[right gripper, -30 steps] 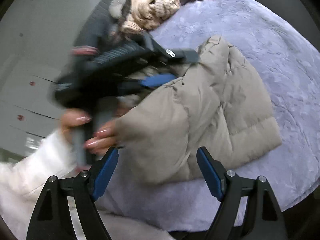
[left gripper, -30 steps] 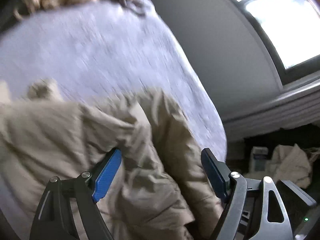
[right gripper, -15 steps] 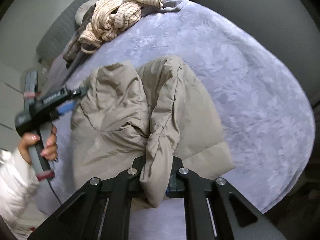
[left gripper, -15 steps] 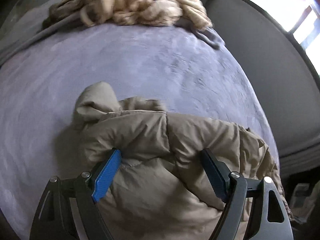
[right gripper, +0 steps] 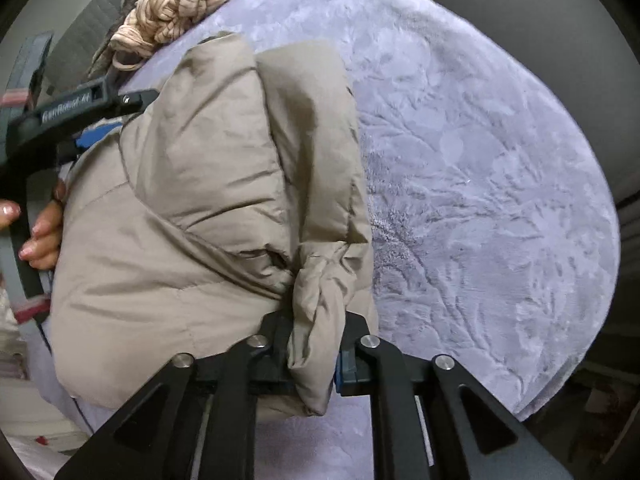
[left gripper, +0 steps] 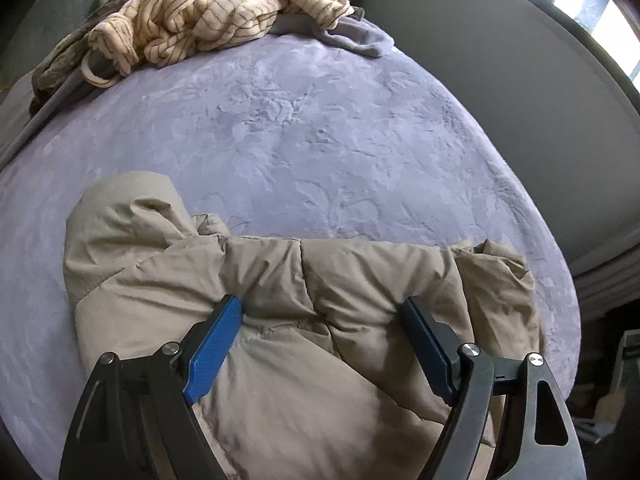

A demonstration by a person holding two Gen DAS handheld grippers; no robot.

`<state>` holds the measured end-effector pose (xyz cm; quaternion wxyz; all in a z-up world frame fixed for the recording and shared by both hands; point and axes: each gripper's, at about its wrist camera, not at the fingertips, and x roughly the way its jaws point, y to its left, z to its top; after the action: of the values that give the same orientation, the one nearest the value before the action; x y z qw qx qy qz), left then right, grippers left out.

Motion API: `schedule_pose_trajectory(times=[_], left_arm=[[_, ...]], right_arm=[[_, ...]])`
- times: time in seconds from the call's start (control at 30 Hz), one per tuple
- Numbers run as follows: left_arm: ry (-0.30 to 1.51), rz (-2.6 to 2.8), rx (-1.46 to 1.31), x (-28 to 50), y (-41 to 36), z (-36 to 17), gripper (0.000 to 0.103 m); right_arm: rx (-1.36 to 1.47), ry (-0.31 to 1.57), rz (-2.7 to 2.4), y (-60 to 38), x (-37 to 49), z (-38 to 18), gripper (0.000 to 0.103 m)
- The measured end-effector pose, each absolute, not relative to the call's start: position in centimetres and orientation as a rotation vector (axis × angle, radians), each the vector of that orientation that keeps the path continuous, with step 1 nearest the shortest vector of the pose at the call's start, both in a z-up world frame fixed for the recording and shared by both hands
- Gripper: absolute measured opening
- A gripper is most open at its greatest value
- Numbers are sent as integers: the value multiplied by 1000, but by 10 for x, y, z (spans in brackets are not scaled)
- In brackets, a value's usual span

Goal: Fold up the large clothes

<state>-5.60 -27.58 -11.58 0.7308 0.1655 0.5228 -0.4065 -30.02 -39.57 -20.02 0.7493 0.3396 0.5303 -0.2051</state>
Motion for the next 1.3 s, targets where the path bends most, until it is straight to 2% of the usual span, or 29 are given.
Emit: schedule_pose_trajectory(times=[0.07, 0.13, 0.37, 0.47, 0.6, 0.63, 0.67, 0.7, 0.77, 0.9, 0.97, 1.07, 1.3], left_arm=[[1157, -880, 361, -52, -272, -119, 82], [1169, -868, 348, -47, -268, -121, 84], [1157, -855, 355, -50, -270, -122, 85], [1156, -849, 355, -51, -270, -122, 85], [1152, -817, 347, -50, -264, -112, 85], [1145, -803, 327, -50, -258, -105, 85], [1138, -791, 310, -49, -251, -99, 85], [1125, -772, 287, -47, -240, -93, 85], [1121, -723, 245, -45, -215, -88, 85], [1172, -655, 241, -47, -185, -111, 86], [1170, -633, 230, -50, -180, -121, 95], [1180, -615, 220, -49, -180, -132, 99], [1218, -593, 242, -56, -172, -116, 99]], right_arm=[[786, 1149, -423, -408, -305, -193, 37], [795, 1110, -424, -420, -313, -180, 47], [938, 941, -331, -466, -299, -150, 54], [985, 921, -246, -473, -261, -159, 58], [1053, 948, -218, -477, -218, -182, 58], [1059, 971, -224, -477, -209, -190, 54], [1049, 1000, -237, -477, -203, -196, 31], [1033, 1027, -252, -474, -199, -200, 23], [993, 1058, -279, -470, -197, -205, 18], [892, 1103, -289, -459, -198, -212, 17], [855, 1117, -289, -453, -198, -218, 14], [795, 1129, -294, -449, -198, -225, 14], [817, 1144, -275, -453, -201, -218, 15]])
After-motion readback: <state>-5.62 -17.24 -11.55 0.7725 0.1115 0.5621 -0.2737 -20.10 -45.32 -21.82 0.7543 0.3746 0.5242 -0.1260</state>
